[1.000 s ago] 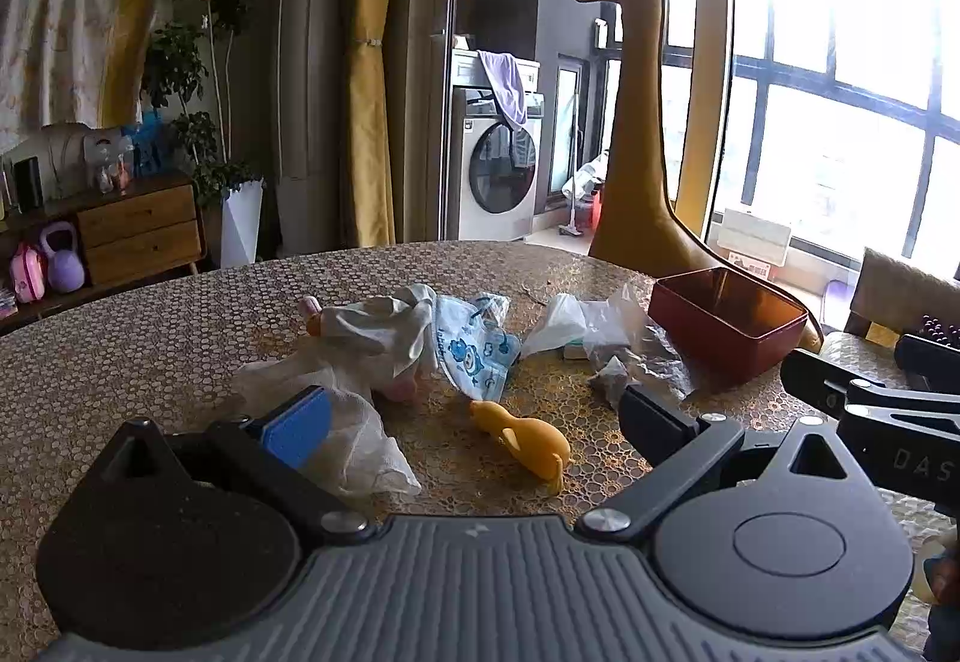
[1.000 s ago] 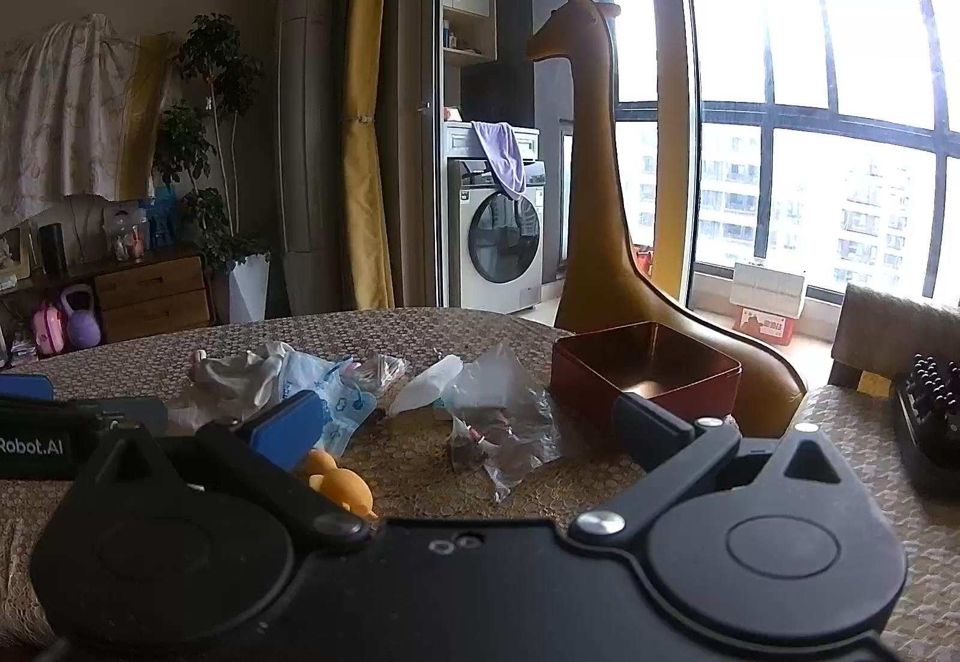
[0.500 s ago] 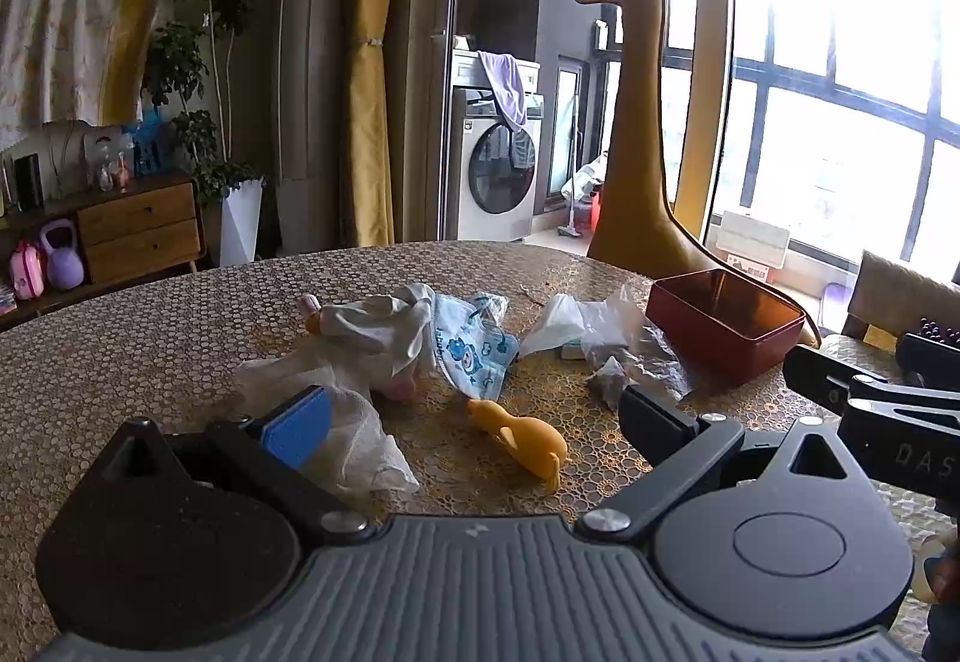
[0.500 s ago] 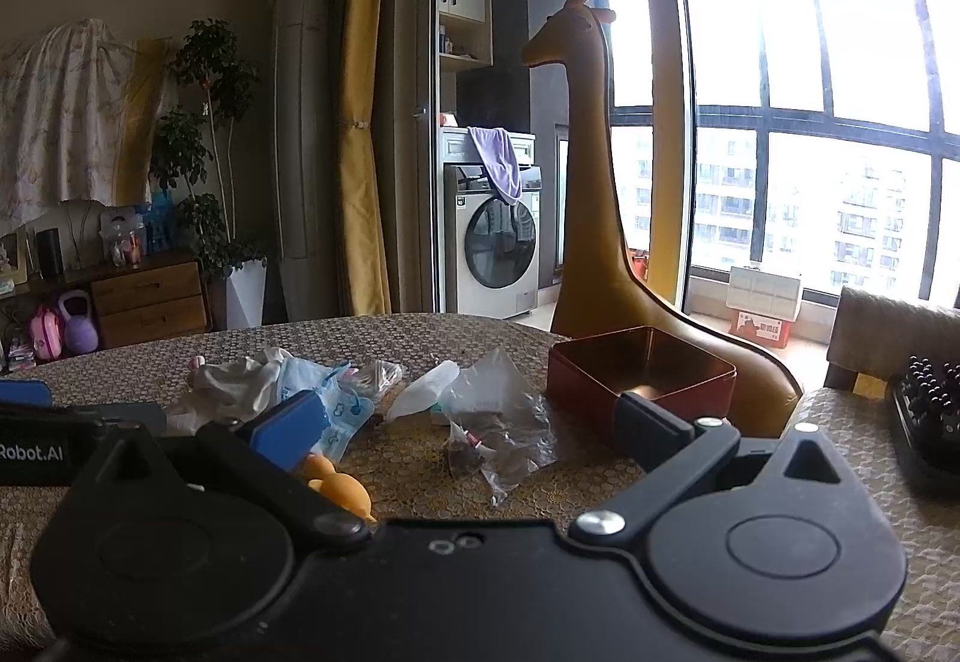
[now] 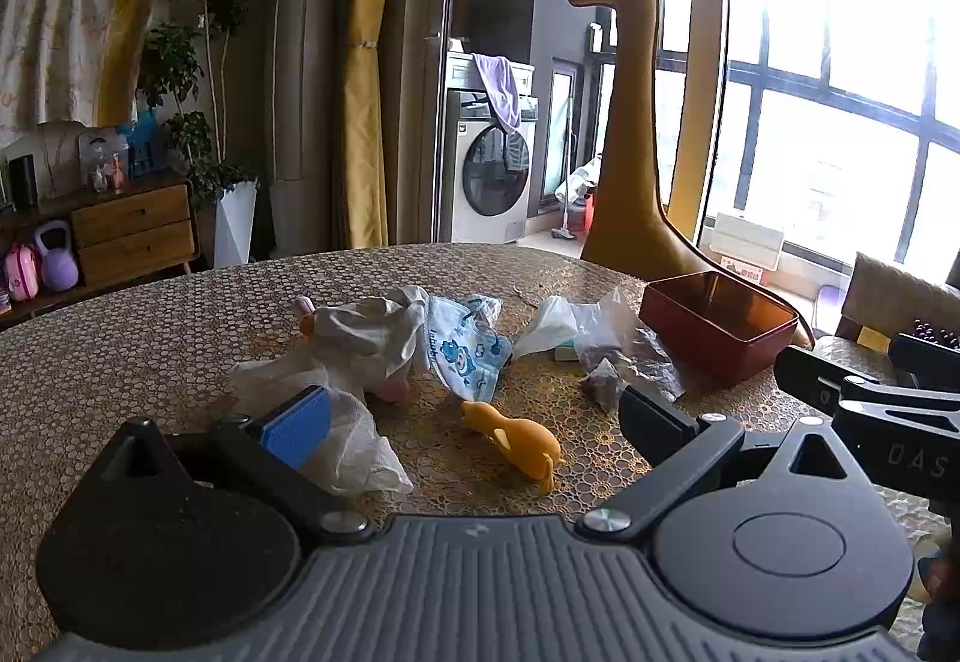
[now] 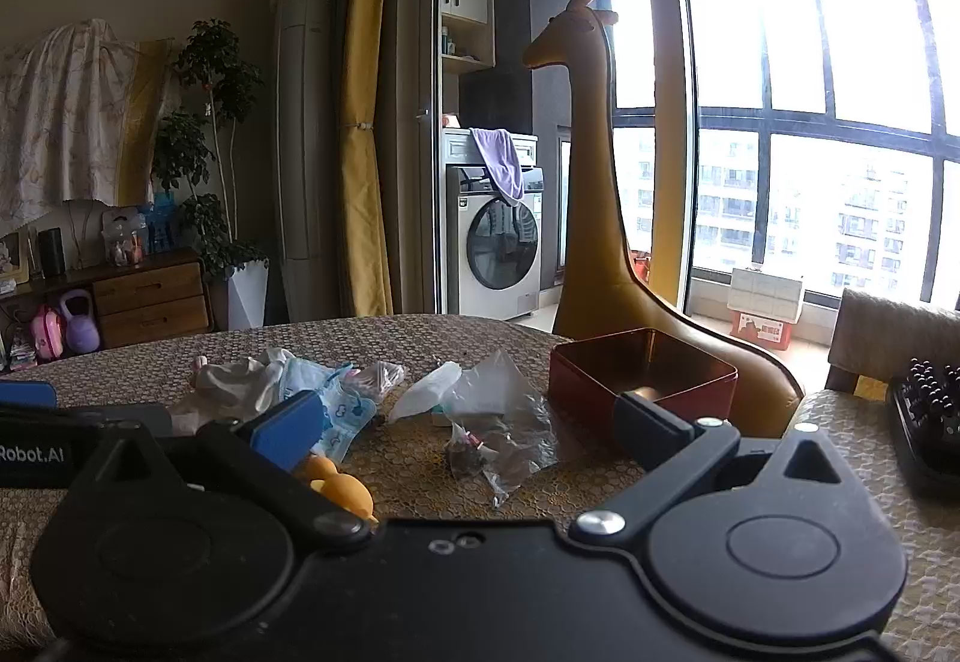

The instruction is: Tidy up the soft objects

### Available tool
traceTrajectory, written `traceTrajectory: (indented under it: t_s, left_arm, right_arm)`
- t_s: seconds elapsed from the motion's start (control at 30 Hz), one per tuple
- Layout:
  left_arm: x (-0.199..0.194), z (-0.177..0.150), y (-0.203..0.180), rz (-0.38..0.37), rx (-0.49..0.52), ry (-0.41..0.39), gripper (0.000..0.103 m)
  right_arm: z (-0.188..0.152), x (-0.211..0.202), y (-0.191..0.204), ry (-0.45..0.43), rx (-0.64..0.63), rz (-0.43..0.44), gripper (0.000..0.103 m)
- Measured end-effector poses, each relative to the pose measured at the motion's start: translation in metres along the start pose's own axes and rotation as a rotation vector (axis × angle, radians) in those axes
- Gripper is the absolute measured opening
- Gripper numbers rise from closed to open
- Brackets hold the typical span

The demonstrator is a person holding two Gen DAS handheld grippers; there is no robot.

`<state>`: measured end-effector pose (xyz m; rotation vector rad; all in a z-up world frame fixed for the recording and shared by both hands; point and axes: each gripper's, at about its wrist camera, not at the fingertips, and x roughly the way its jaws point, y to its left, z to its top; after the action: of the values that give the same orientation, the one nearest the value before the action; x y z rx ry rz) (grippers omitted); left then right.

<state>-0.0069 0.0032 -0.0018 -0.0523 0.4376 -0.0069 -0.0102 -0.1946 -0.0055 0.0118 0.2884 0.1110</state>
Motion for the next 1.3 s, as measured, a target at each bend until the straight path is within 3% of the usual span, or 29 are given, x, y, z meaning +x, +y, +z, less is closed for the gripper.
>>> traceTrajectory:
  t_s: [1.03, 1.3]
  left_arm:
    - [-0.002, 0.001, 0.006, 0.002, -0.007, -0.009, 0.103]
    - [0.013, 0.005, 0.012, 0.016, -0.015, 0.008, 0.103]
  right_arm:
    - [0.001, -0.003, 0.000, -0.023, -0.017, 0.008, 0.102]
    - [0.001, 0.005, 0.002, -0.009, -0.029, 0.016, 0.101]
